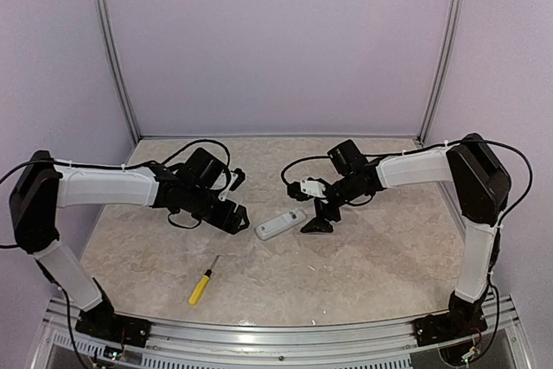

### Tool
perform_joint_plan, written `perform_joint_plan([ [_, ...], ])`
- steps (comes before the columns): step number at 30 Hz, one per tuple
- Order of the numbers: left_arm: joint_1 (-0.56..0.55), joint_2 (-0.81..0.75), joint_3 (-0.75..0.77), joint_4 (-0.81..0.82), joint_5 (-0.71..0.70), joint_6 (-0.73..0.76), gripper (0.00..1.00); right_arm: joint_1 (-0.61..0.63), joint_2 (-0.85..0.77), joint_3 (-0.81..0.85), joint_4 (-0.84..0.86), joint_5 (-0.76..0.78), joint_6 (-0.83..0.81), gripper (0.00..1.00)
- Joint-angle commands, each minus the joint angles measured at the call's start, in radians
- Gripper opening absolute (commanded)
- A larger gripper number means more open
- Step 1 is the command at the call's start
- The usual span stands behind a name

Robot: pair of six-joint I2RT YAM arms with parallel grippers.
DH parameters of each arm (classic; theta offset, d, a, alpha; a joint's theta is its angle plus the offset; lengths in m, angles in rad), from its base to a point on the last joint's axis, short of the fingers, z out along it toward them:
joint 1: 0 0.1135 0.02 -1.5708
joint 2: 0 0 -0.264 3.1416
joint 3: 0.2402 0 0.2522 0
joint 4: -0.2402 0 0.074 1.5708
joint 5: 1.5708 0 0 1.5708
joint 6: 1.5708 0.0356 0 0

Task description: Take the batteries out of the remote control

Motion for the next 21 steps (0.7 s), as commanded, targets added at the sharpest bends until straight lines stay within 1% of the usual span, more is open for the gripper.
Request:
perform_joint_plan([
  [1, 0.0, -0.038, -0.05, 0.076, -0.005, -0.1, 0.83, 0.007, 0.092, 0.105, -0.001, 0.002, 0.005, 1.0],
  [4, -0.002, -0.047, -0.068, 0.079, -0.026, -0.149, 0.79, 0.014, 0.15, 0.155, -0.043, -0.007, 0.007, 0.99],
  [8, -0.008, -0.05, -0.084, 0.07, -0.057, -0.187, 0.77, 0.024, 0.188, 0.182, -0.047, -0.013, -0.001, 0.99],
  [10, -0.01, -0.049, -0.095, 0.074, -0.06, -0.199, 0.75, 0.029, 0.207, 0.201, -0.055, -0.014, -0.003, 0.97],
  [16, -0.031, -0.042, -0.102, 0.081, -0.064, -0.219, 0.75, 0.043, 0.274, 0.31, -0.153, -0.006, -0.016, 0.85],
  [21, -0.042, -0.038, -0.099, 0.084, -0.064, -0.224, 0.74, 0.051, 0.323, 0.385, -0.271, 0.02, -0.026, 0.73],
])
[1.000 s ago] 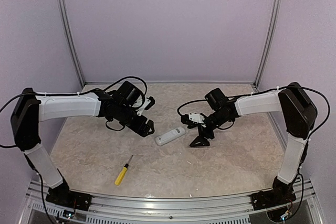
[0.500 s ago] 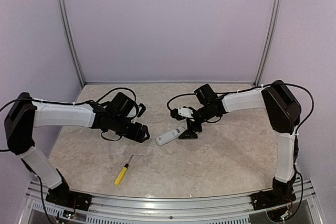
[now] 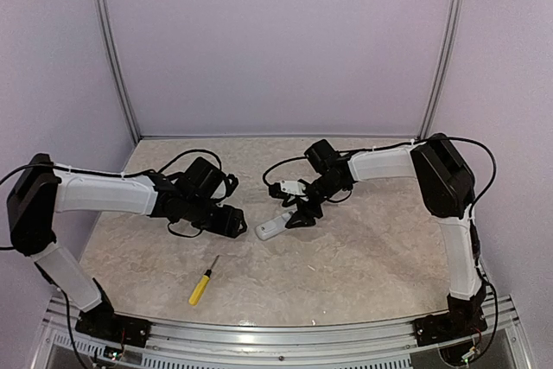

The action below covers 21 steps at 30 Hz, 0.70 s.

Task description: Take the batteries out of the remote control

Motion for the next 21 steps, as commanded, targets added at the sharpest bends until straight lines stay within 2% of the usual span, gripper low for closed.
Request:
perform_joint_plan([
  [1, -0.011, -0.012, -0.008, 0.02, -0.014, -0.017, 0.74, 0.017, 0.051, 0.052, -0.155, 0.026, -0.014, 0.72],
  [7, 0.004, -0.019, -0.018, 0.034, -0.004, -0.029, 0.74, 0.022, 0.025, -0.018, -0.166, 0.064, -0.015, 0.63],
  [13, 0.023, -0.029, -0.033, 0.07, 0.041, -0.064, 0.73, 0.027, -0.04, -0.114, -0.088, 0.074, 0.031, 0.54],
  [21, 0.061, -0.025, -0.026, 0.082, 0.075, -0.186, 0.69, 0.053, -0.117, -0.261, 0.078, 0.096, 0.136, 0.35],
])
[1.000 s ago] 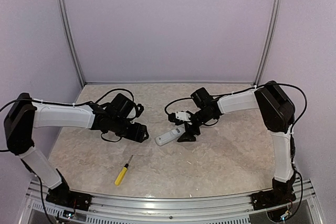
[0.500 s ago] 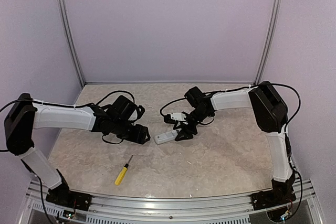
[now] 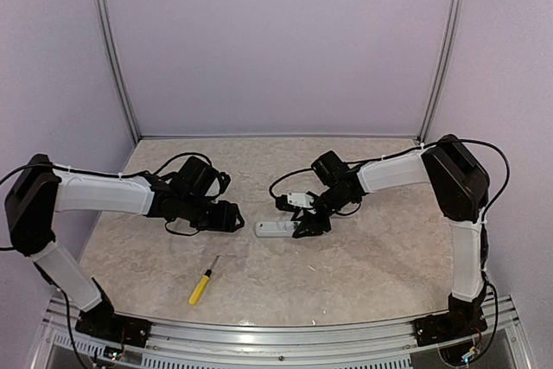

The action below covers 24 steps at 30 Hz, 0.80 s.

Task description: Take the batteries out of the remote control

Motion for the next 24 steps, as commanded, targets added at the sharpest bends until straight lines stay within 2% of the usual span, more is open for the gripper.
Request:
perform_joint_plan([
  [1, 0.018, -0.012, 0.031, -0.011, 0.004, -0.108, 0.68, 0.035, -0.025, -0.091, 0.062, 0.057, 0.081, 0.31],
  [3, 0.017, 0.009, 0.069, -0.073, -0.009, -0.148, 0.65, 0.043, -0.04, -0.116, 0.101, 0.065, 0.116, 0.27],
  [7, 0.003, 0.043, 0.136, -0.148, -0.043, -0.217, 0.64, 0.059, -0.08, -0.168, 0.185, 0.102, 0.187, 0.25],
  [11, -0.001, 0.089, 0.209, -0.204, -0.043, -0.303, 0.57, 0.079, -0.099, -0.198, 0.251, 0.191, 0.298, 0.23],
  [14, -0.016, 0.103, 0.228, -0.141, -0.006, -0.321, 0.53, 0.094, -0.111, -0.214, 0.268, 0.218, 0.356, 0.24],
  [19, -0.008, 0.114, 0.216, -0.044, 0.059, -0.176, 0.5, 0.105, -0.129, -0.248, 0.299, 0.233, 0.377, 0.24],
  [24, 0.066, 0.14, 0.102, 0.166, 0.284, -0.111, 0.48, 0.105, -0.122, -0.235, 0.286, 0.242, 0.376, 0.24],
])
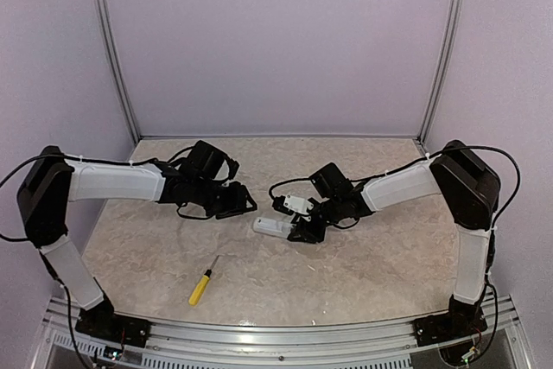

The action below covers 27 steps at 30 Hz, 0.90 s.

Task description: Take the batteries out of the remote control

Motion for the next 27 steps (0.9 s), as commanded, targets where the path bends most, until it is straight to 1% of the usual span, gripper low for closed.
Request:
perform_joint_plan([
  [1, 0.06, 0.059, -0.063, 0.161, 0.21, 0.092, 0.47, 0.009, -0.003, -0.007, -0.012, 0.038, 0.022, 0.24],
  [5, 0.06, 0.121, -0.03, 0.188, 0.271, 0.127, 0.45, 0.009, -0.005, -0.001, -0.015, 0.035, 0.027, 0.24],
  [10, 0.059, 0.181, 0.021, 0.181, 0.287, 0.138, 0.44, 0.01, -0.006, 0.007, -0.03, 0.036, 0.02, 0.23],
  [14, 0.053, 0.213, 0.049, 0.169, 0.281, 0.14, 0.43, 0.011, -0.006, 0.01, -0.037, 0.036, 0.015, 0.23],
  [18, 0.051, 0.215, 0.068, 0.147, 0.262, 0.14, 0.43, 0.01, -0.007, 0.018, -0.048, 0.036, 0.009, 0.22],
  [27, 0.046, 0.231, 0.084, 0.117, 0.247, 0.152, 0.42, 0.01, -0.001, 0.034, -0.063, 0.044, -0.001, 0.22],
])
